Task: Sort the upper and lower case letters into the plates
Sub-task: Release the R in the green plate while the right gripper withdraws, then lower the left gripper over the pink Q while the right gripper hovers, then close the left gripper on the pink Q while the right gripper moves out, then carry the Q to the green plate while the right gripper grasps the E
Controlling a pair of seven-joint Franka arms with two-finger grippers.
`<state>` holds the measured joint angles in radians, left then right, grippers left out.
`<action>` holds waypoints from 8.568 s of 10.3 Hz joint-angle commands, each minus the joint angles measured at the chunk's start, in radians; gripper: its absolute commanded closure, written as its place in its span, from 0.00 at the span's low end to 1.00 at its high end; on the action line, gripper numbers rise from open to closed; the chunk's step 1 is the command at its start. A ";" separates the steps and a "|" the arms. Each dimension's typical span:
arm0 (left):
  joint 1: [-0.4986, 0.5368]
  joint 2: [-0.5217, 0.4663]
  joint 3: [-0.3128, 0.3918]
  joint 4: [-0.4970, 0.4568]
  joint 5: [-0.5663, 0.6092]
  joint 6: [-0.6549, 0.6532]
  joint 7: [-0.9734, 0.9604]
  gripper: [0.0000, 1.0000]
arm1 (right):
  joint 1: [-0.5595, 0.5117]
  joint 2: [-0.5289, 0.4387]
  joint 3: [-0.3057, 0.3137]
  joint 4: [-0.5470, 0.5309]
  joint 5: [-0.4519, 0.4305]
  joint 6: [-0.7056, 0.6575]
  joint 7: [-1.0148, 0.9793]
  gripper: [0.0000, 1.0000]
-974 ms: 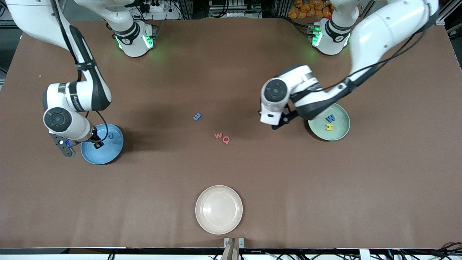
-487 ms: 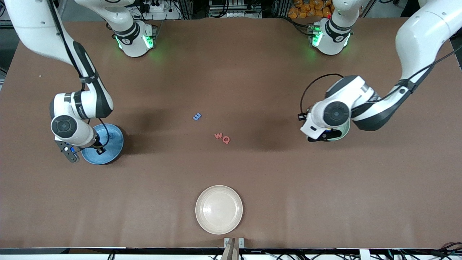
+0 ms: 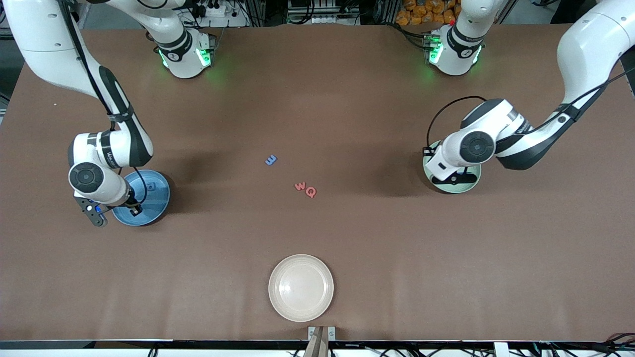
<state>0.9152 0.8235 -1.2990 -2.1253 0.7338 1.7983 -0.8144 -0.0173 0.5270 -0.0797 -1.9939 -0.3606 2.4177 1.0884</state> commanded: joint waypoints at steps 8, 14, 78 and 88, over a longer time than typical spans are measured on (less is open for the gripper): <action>-0.389 0.000 0.053 0.205 -0.042 0.065 -0.366 0.00 | 0.106 -0.042 0.020 0.010 -0.008 -0.066 0.194 0.00; -0.875 0.011 0.400 0.553 -0.182 0.235 -0.846 0.00 | 0.246 -0.076 0.038 0.049 0.101 -0.137 0.324 0.00; -1.178 0.065 0.773 0.795 -0.389 0.121 -0.300 0.94 | 0.394 -0.239 0.144 -0.028 0.344 -0.134 0.252 0.00; -0.722 -0.298 0.635 0.233 -0.376 0.278 0.225 1.00 | 0.640 -0.151 0.141 -0.221 0.331 0.171 0.389 0.00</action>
<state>0.1049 0.6559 -0.6515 -1.6990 0.3726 1.9682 -0.6818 0.5968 0.3576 0.0682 -2.1998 -0.0272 2.5548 1.4640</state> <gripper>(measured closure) 0.639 0.000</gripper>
